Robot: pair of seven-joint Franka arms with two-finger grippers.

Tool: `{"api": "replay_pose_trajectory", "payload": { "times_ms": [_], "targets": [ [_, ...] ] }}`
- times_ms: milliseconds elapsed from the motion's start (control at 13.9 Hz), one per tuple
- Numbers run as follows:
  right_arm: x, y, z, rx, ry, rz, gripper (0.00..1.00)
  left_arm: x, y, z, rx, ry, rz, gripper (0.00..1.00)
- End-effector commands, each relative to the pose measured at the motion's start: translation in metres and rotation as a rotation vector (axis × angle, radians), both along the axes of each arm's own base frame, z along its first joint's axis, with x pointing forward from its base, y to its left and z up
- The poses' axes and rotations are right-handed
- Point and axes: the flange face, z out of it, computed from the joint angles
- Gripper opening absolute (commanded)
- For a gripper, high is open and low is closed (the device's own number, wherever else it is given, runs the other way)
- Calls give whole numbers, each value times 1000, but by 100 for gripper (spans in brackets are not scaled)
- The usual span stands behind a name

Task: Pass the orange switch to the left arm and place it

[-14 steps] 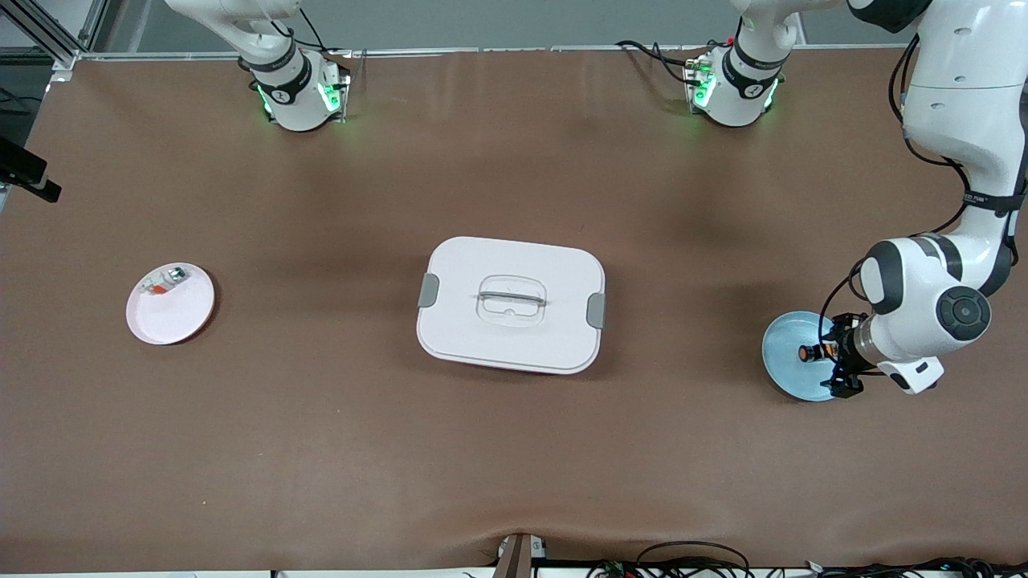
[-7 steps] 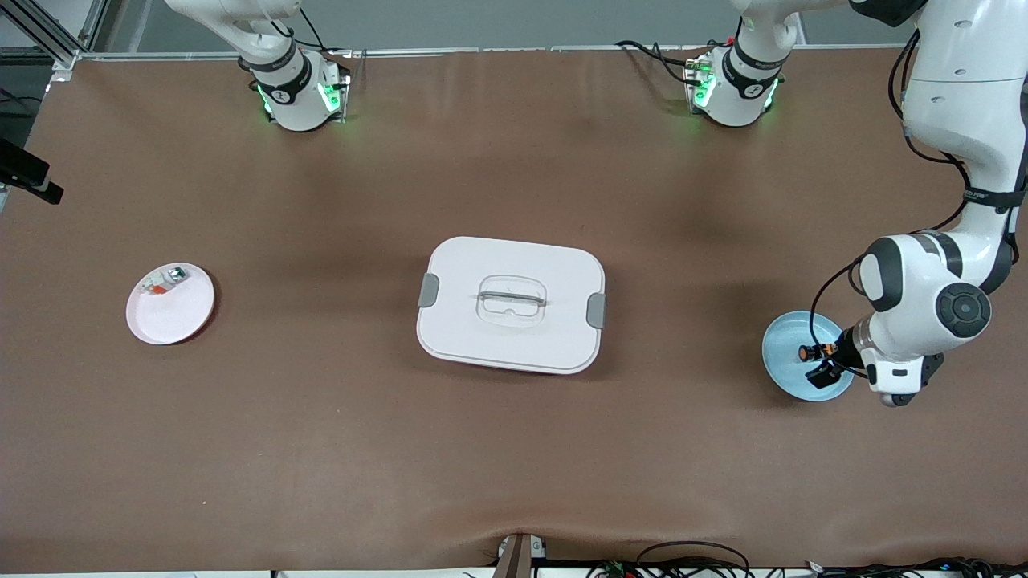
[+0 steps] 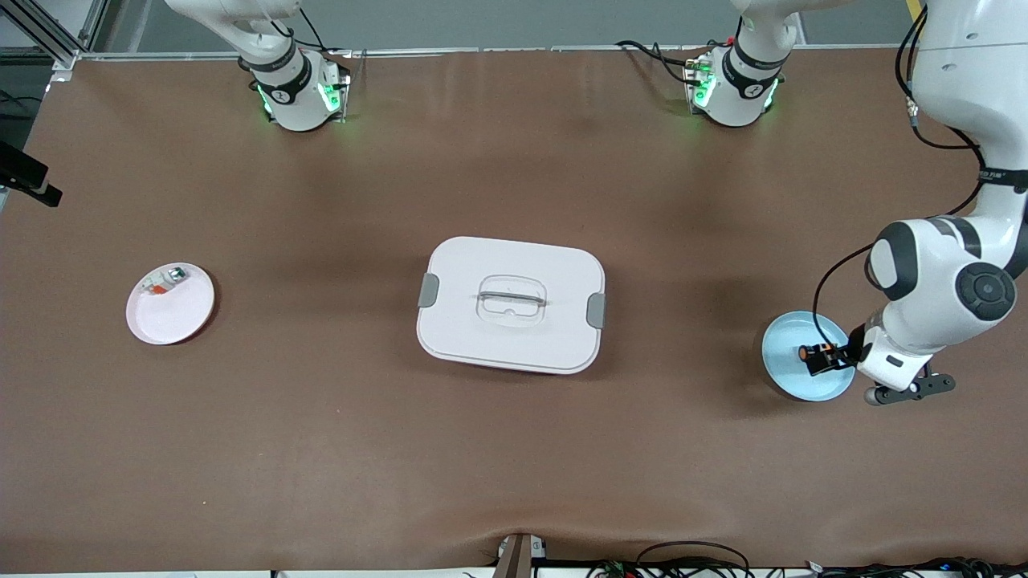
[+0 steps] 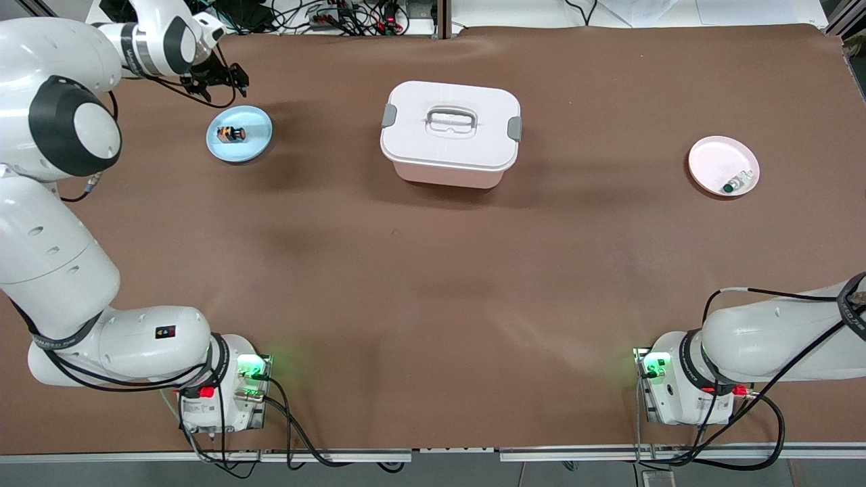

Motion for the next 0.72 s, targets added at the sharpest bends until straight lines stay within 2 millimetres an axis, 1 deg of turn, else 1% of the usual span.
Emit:
{"api": "replay_pose_trajectory", "payload": {
  "times_ms": [0, 144, 215, 359, 503, 646],
  "targets": [
    [-5, 1, 4, 1, -13, -13, 100, -5, 1, 31, 22, -32, -68, 100],
    [-5, 0, 3, 1, -11, -14, 100, -9, 1, 62, 27, -44, -66, 100],
    [-5, 0, 3, 1, -11, -14, 100, -10, 1, 83, 32, -57, -64, 100],
    [-4, 0, 3, 3, -11, -16, 100, -13, 2, 117, 39, -76, -60, 100],
    [-4, 0, 3, 1, -11, -16, 100, -18, 0, 146, 44, -88, -59, 100],
    [-4, -1, 3, 0, -11, -16, 100, -26, -5, 171, 50, -83, -66, 100]
  ]
}}
